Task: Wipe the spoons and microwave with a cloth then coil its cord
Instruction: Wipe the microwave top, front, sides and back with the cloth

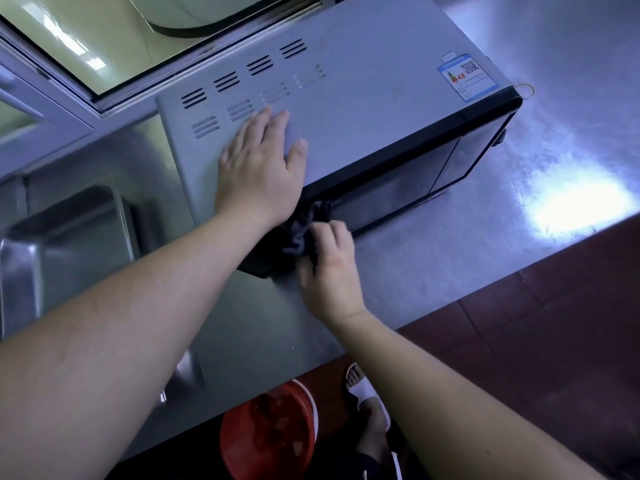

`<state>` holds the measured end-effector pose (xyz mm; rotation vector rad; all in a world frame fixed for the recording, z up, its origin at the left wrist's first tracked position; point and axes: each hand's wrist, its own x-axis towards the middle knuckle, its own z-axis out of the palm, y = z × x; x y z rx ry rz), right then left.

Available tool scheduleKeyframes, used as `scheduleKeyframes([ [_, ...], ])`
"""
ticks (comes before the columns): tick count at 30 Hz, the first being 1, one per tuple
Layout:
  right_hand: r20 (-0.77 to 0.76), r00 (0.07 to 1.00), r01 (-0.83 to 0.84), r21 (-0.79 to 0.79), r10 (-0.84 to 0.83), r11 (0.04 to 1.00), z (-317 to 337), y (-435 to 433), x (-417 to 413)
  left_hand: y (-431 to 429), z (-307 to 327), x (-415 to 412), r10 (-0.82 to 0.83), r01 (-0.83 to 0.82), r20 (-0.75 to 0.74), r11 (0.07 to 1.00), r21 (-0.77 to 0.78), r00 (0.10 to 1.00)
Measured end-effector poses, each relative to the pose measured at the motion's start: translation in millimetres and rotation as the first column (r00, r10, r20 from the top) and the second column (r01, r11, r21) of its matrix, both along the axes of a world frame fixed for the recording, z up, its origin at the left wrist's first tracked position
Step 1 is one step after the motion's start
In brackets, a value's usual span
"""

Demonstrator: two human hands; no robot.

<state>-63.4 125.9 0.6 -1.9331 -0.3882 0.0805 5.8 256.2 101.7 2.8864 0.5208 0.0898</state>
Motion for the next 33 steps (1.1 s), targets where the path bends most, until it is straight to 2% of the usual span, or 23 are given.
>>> scheduleKeyframes([
  [3, -0.039, 0.976, 0.217, 0.052, -0.215, 0.975, 5.5, -25.3, 32.0, 5.8, 2.4, 4.1, 0.003, -0.006, -0.040, 0.998, -0.056, 0.999],
  [7, -0.150, 0.913, 0.399, 0.127, -0.380, 0.908, 15.6, -72.2, 84.8, 24.5, 18.6, 0.7, -0.090, 0.083, -0.016, 0.962, -0.259, 0.996],
  [10, -0.182, 0.868, 0.490, 0.150, -0.463, 0.859, 32.9, -93.3, 102.9, 47.4, 20.4, -20.8, -0.222, 0.223, 0.021, 0.966, -0.134, 0.975],
  [12, -0.214, 0.851, 0.516, 0.179, -0.479, 0.837, 35.6, -90.2, 104.6, 55.9, 13.6, -35.2, -0.213, 0.212, -0.011, 0.975, -0.059, 0.977],
  [14, -0.221, 0.845, 0.525, 0.175, -0.486, 0.833, 34.8, -76.4, 96.7, 56.6, 5.9, -42.6, -0.168, 0.167, -0.015, 0.985, -0.049, 0.986],
  [19, -0.221, 0.897, 0.424, 0.195, -0.382, 0.884, 19.5, -16.2, 41.7, 56.3, 0.3, -42.0, -0.154, 0.156, 0.056, 0.987, -0.045, 0.987],
  [23, -0.100, 0.958, 0.282, 0.178, -0.268, 0.943, 9.8, 31.8, -13.4, 56.2, -1.2, -42.4, -0.158, 0.160, 0.062, 0.987, -0.031, 0.985],
  [25, -0.026, 0.979, 0.204, 0.111, -0.203, 0.973, 4.5, 46.0, -31.3, 54.8, -0.8, -41.9, -0.168, 0.170, 0.072, 0.985, -0.022, 0.983],
  [27, 0.112, 0.986, 0.124, 0.034, -0.127, 0.992, -0.7, 58.7, -46.1, 56.1, -1.3, -42.1, -0.175, 0.176, 0.077, 0.984, -0.012, 0.982],
  [30, 0.353, 0.935, 0.065, -0.090, -0.029, 0.994, -12.0, 68.7, -56.6, 56.8, -2.7, -42.4, -0.169, 0.170, 0.076, 0.985, -0.007, 0.983],
  [33, 0.472, 0.880, 0.033, -0.157, 0.046, 0.987, -22.2, 62.3, -46.9, 57.1, -3.1, -42.7, -0.174, 0.175, 0.073, 0.985, -0.001, 0.982],
])
